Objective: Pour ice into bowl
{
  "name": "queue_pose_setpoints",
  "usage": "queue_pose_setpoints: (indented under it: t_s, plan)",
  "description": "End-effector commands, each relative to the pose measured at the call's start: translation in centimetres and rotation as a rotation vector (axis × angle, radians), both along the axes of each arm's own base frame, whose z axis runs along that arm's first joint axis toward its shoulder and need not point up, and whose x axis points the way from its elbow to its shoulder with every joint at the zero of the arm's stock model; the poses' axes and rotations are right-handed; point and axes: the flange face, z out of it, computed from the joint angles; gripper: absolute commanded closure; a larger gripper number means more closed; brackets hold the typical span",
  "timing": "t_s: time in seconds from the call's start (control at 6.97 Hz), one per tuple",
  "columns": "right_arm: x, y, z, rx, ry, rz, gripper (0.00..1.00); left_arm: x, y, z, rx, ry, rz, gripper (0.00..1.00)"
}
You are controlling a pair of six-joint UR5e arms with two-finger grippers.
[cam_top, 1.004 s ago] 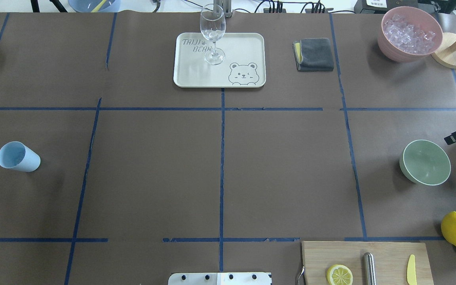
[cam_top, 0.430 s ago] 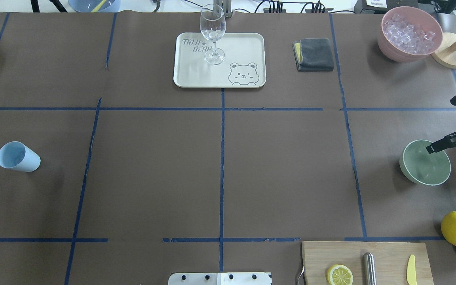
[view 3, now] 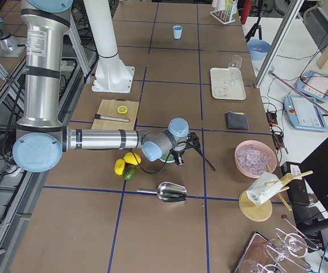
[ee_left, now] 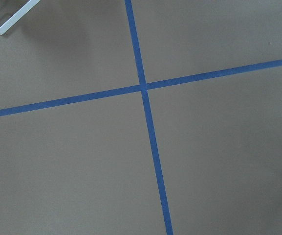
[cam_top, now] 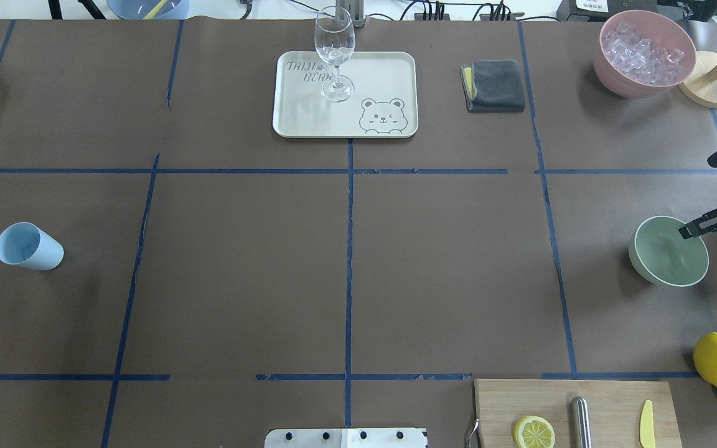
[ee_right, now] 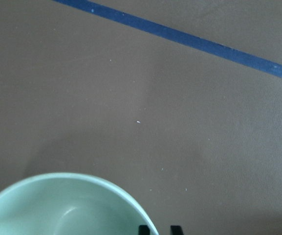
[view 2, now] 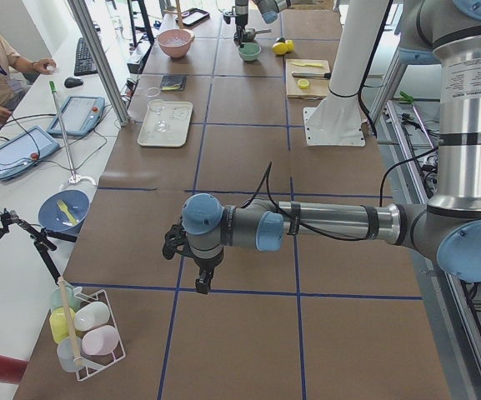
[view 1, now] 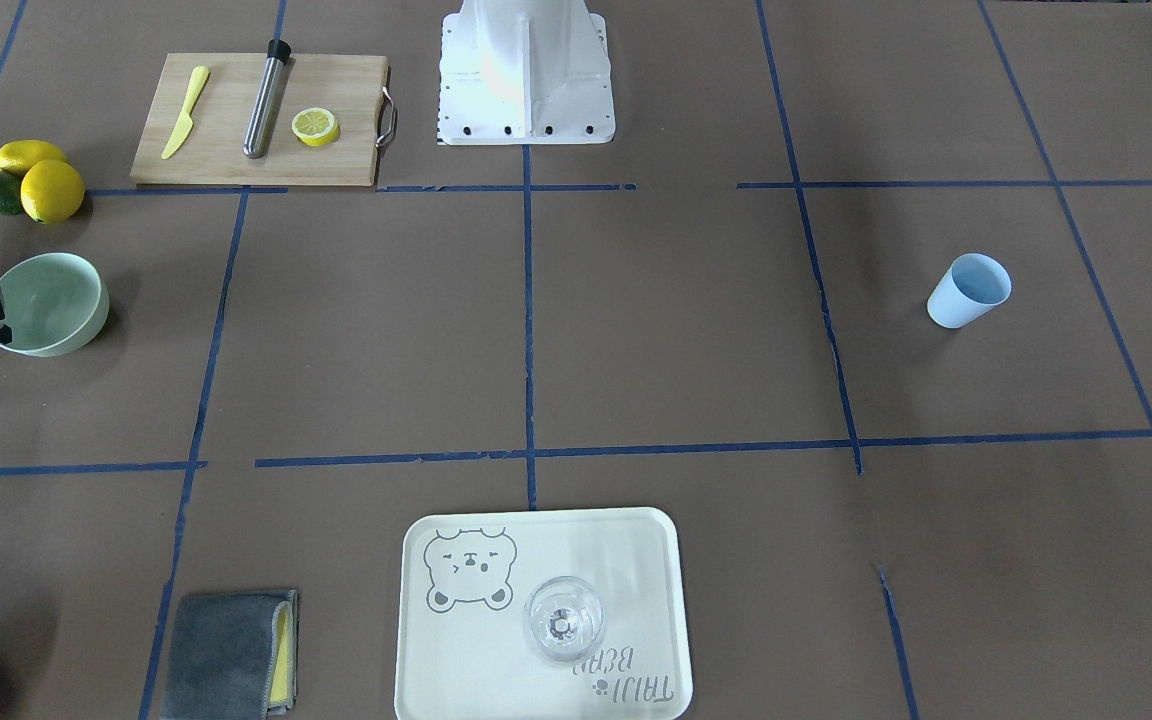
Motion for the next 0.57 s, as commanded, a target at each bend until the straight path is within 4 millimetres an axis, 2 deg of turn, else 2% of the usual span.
queue_pose_setpoints:
  t_s: [0.0, 0.14, 0.29, 0.43]
  plan:
    - [-0.1, -0.1, -0.8, 0.007, -0.015, -0.003, 1.0, 0.0, 0.0, 0.0, 0.0, 0.0, 0.0, 0.0]
    - [-0.2, -0.3, -2.4, 0.031, -0.03, 0.0, 1.0, 0.0, 0.0, 0.1, -0.001, 0.0, 0.0, 0.0]
    - [-0.8, -1.2, -5.6, 0.034, -0.06, 0.038, 1.0, 0.0, 0.0, 0.0, 0.0, 0.0, 0.0, 0.0]
    - [-4.0, -3.2, -9.9, -0.023, -0.117, 0.104, 1.0, 0.0, 0.0, -0.1, 0.002, 0.0, 0.0, 0.0]
